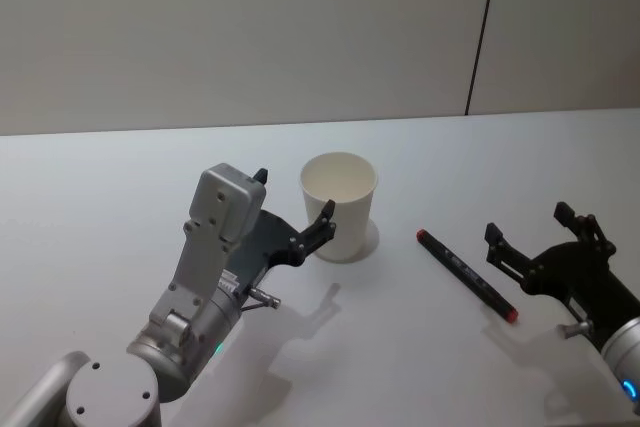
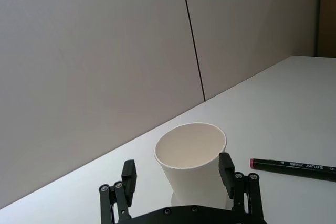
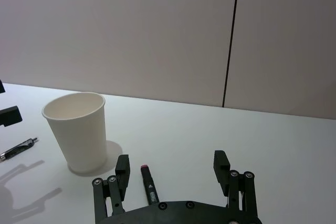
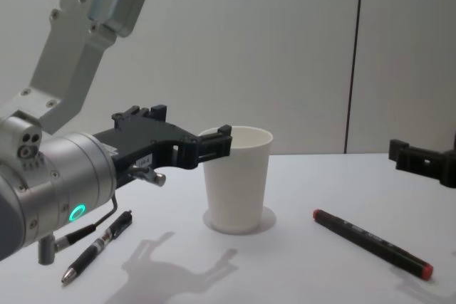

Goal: Place the pen into the pen holder.

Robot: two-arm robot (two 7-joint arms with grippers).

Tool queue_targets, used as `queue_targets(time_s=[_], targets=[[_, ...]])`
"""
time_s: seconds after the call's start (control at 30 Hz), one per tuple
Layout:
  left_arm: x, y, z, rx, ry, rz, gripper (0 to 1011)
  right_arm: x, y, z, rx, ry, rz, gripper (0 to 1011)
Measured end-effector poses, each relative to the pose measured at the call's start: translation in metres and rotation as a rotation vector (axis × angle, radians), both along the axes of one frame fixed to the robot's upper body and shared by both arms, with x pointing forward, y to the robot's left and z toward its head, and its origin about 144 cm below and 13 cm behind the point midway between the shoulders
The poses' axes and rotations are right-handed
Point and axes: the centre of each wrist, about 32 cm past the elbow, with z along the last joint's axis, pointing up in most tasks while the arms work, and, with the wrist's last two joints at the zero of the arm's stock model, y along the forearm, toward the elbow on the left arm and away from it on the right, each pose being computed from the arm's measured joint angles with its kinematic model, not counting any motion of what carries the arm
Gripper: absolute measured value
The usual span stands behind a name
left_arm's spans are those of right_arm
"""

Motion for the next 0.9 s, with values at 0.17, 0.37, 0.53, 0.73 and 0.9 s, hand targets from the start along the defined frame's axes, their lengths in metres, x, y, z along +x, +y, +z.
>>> queue_targets(time_s=[0.17,0.37,0.53,0.73,0.9], targets=[[0.000,0.000,0.000,0.000,0.000,0.000,1000,0.006,-0.004,0.002,-0.006,0.015,0.020,1001],[0.000,0.000,0.000,0.000,0.000,0.000,1000,0.016,-0.009,0.004,-0.020,0.049,0.051,1001],[0.000,0.000,0.000,0.000,0.000,0.000,1000,0.026,-0.012,0.006,-0.037,0.097,0.082,1001],[0.000,0.000,0.000,0.000,0.000,0.000,1000,0.038,-0.013,0.007,-0.050,0.155,0.111,1001],[0.000,0.000,0.000,0.000,0.000,0.000,1000,0.049,-0.011,0.008,-0.059,0.214,0.127,1001]])
